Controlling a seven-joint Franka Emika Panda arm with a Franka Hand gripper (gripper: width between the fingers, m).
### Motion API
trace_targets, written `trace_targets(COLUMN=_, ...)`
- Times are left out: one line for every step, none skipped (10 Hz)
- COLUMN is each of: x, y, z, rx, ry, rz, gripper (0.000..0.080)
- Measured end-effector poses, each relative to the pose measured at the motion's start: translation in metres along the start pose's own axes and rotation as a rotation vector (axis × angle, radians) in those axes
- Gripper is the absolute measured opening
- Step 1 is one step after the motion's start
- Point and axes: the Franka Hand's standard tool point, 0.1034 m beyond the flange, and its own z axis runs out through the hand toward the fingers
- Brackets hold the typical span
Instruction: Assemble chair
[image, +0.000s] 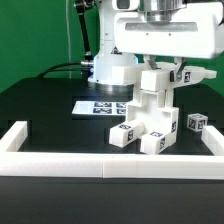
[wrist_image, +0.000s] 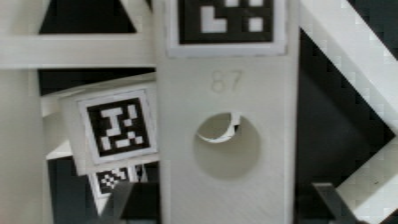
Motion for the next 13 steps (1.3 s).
trace_targets(x=0.000, y=0.000, z=0.000, rx=0.000, ry=0.000, rz=-0.001, gripper=0.0290)
trace_targets(x=0.000, y=0.000, z=0.000, rx=0.000, ry=0.000, rz=-0.020, gripper=0.0290)
trace_targets(x=0.000, y=0.000, z=0.000, rx=0.000, ry=0.000, rz=-0.023, gripper=0.0290)
trace_targets(x=0.000, y=0.000, z=0.000, rx=0.001, ry=0.001, rz=-0.041, gripper=0.0290)
trace_targets(x=0.000, y=0.000, z=-0.001, rx=0.001, ry=0.001, rz=-0.040, gripper=0.0290)
trace_targets(x=0.000, y=-0.001, z=-0.001, rx=0.000, ry=0.002, rz=-0.066, gripper=0.0290)
trace_targets(x=-0.001, y=-0.002, z=-0.001, rx=0.000, ry=0.002, rz=-0.141, gripper=0.0290)
trace_targets(x=-0.001, y=-0.002, z=0.000, rx=-0.002, ry=0.001, rz=-0.172, gripper=0.0290)
trace_targets(x=-0.001, y=-0.001, z=0.003, rx=-0.005, ry=-0.001, rz=-0.169, gripper=0.0290)
trace_targets(x=-0.001, y=0.000, z=0.004, rx=-0.007, ry=-0.002, rz=-0.168, gripper=0.0290)
trace_targets(x=-0.001, y=0.000, z=0.004, rx=-0.008, ry=-0.003, rz=-0.167, gripper=0.0290)
trace_targets(x=-0.001, y=0.001, z=0.006, rx=-0.011, ry=-0.005, rz=-0.165, gripper=0.0290)
trace_targets(x=-0.001, y=0.003, z=0.010, rx=-0.016, ry=-0.008, rz=-0.164, gripper=0.0290)
